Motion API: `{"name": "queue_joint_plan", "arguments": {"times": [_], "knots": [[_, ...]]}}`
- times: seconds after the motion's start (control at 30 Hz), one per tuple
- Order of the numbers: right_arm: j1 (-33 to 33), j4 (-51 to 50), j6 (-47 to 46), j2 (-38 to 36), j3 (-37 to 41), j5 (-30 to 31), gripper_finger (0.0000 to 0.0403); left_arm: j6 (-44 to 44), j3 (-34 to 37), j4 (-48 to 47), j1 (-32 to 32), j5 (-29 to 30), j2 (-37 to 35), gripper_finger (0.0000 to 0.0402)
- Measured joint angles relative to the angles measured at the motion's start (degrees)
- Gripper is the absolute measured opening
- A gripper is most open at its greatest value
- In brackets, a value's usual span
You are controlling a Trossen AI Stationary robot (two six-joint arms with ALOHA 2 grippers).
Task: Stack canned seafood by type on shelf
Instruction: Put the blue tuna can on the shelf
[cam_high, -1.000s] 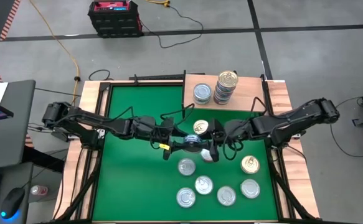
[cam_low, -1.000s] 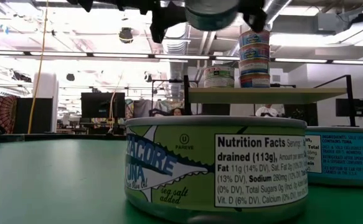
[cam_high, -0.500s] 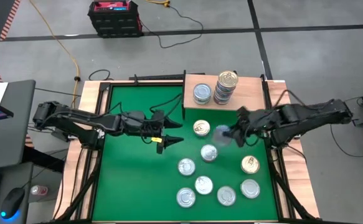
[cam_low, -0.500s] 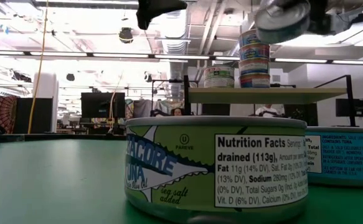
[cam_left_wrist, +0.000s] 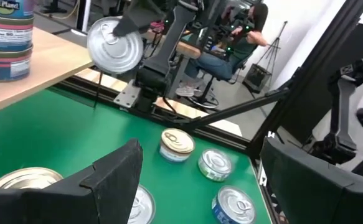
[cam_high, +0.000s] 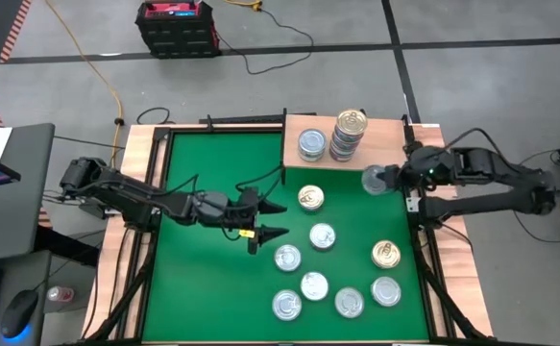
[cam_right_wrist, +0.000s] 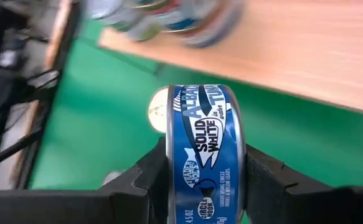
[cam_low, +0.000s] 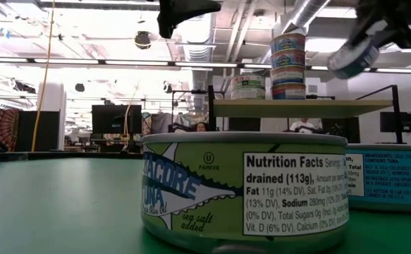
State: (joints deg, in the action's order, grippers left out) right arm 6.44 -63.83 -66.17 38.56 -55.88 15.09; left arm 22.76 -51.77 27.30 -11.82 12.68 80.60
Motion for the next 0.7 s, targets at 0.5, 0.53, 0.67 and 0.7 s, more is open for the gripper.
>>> {"name": "queue_joint_plan", "arguments": {"times": [0.5, 0.53, 0.67, 0.7], "knots": [[25.14, 1.57, 12.29, 0.83, 0.0, -1.65, 0.0183, 0.52, -0.07, 3.95, -1.21, -0.38, -0.03, 0.0316], [27.12, 2.23, 13.55, 1.36, 0.0, -2.65, 0.0181, 0.5, -0.43, 3.46, -1.45, -0.2, -0.04, 0.0316], [33.54, 4.59, 17.74, 4.18, 0.0, -6.37, 0.0174, -0.6, -3.51, -2.49, -2.17, 0.96, -0.04, 0.0316], [34.88, 4.65, 18.13, 4.94, 0.0, -6.55, 0.0174, -1.12, -4.49, -4.43, -2.22, 1.14, -0.04, 0.0316]]}}
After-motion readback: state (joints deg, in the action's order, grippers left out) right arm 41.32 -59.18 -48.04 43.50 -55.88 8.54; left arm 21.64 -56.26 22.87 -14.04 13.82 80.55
